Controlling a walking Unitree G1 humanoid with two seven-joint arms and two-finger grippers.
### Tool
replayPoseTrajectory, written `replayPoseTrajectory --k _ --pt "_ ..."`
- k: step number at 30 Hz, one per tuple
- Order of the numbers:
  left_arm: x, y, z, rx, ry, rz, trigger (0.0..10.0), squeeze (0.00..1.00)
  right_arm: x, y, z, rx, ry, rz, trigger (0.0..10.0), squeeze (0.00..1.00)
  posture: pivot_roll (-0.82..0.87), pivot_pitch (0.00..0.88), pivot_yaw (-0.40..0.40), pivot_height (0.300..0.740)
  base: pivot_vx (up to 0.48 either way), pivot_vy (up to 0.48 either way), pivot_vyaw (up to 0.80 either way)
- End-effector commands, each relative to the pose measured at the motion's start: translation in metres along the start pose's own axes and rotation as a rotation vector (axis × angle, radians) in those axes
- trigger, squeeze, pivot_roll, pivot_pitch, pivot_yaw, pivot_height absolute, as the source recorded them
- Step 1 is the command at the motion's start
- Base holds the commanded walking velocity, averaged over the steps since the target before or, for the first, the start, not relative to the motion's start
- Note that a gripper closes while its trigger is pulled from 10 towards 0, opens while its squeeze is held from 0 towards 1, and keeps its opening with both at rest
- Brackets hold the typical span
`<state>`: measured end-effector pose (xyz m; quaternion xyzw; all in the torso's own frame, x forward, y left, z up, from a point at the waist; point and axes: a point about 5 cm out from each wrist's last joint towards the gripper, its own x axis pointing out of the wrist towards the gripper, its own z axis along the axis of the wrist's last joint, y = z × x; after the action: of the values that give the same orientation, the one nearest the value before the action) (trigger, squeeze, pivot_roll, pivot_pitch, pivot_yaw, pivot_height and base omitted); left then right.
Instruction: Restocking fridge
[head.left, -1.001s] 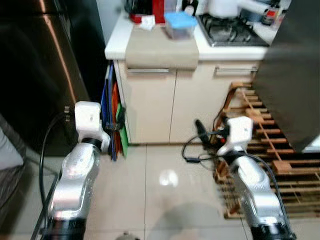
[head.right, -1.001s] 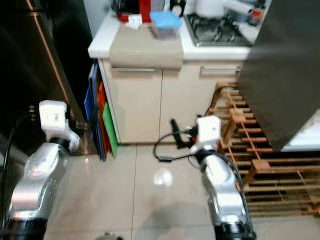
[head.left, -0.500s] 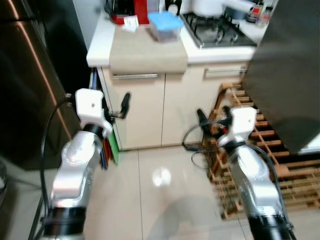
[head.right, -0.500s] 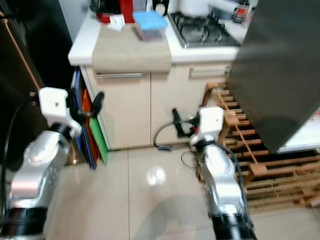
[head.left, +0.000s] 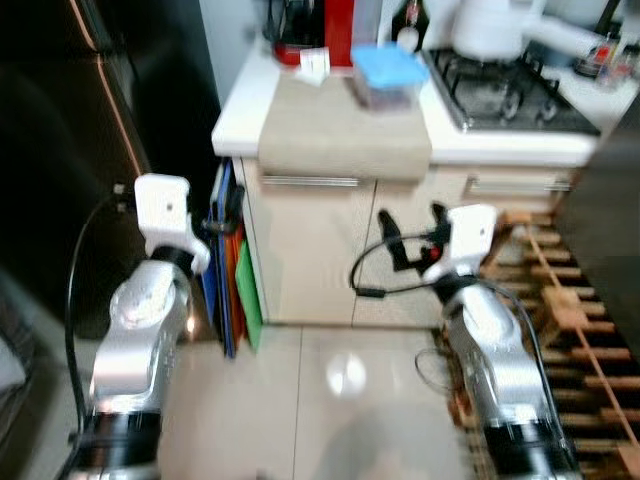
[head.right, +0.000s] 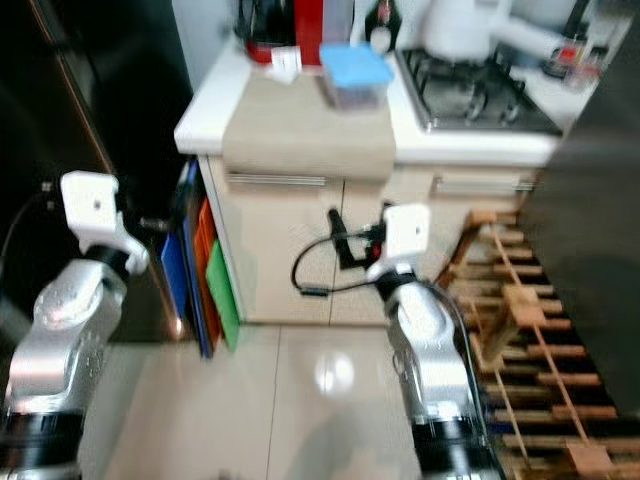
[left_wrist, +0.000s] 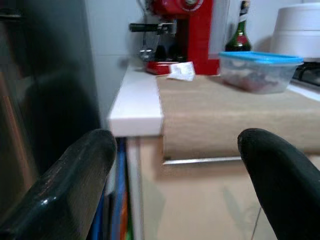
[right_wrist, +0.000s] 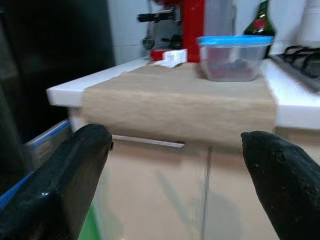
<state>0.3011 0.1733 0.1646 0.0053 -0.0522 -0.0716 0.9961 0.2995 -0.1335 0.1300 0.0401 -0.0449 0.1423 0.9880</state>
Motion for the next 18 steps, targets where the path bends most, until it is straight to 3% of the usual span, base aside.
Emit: replayPoseTrajectory --k 1,7,14,18 --pt "0.006 -0.012 0.008 0.009 -0.036 -0.053 10.0 0.0 -0.002 -0.007 0.002 -0.019 -0.014 -0.019 10.0 0.0 -0.08 0.0 0.032 0.74 0.48 0.0 0.0" --pt "0.01 -0.012 0.012 0.02 -0.05 -0.069 10.0 0.0 -0.002 -0.006 0.003 -0.041 -0.018 -0.019 10.0 0.0 -0.08 0.0 0.037 0.74 0.48 0.0 0.0" --pt "0.015 -0.018 0.019 0.008 -0.087 -0.116 10.0 0.0 -0.003 -0.011 0.01 -0.043 -0.057 -0.053 10.0 0.0 -0.09 0.0 0.042 0.74 0.48 0.0 -0.58" --pt "0.019 -0.031 0.031 0.055 -0.141 -0.188 10.0 0.0 -0.006 -0.014 0.012 -0.037 -0.08 -0.066 10.0 0.0 -0.1 0.0 0.051 0.74 0.48 0.0 -0.62"
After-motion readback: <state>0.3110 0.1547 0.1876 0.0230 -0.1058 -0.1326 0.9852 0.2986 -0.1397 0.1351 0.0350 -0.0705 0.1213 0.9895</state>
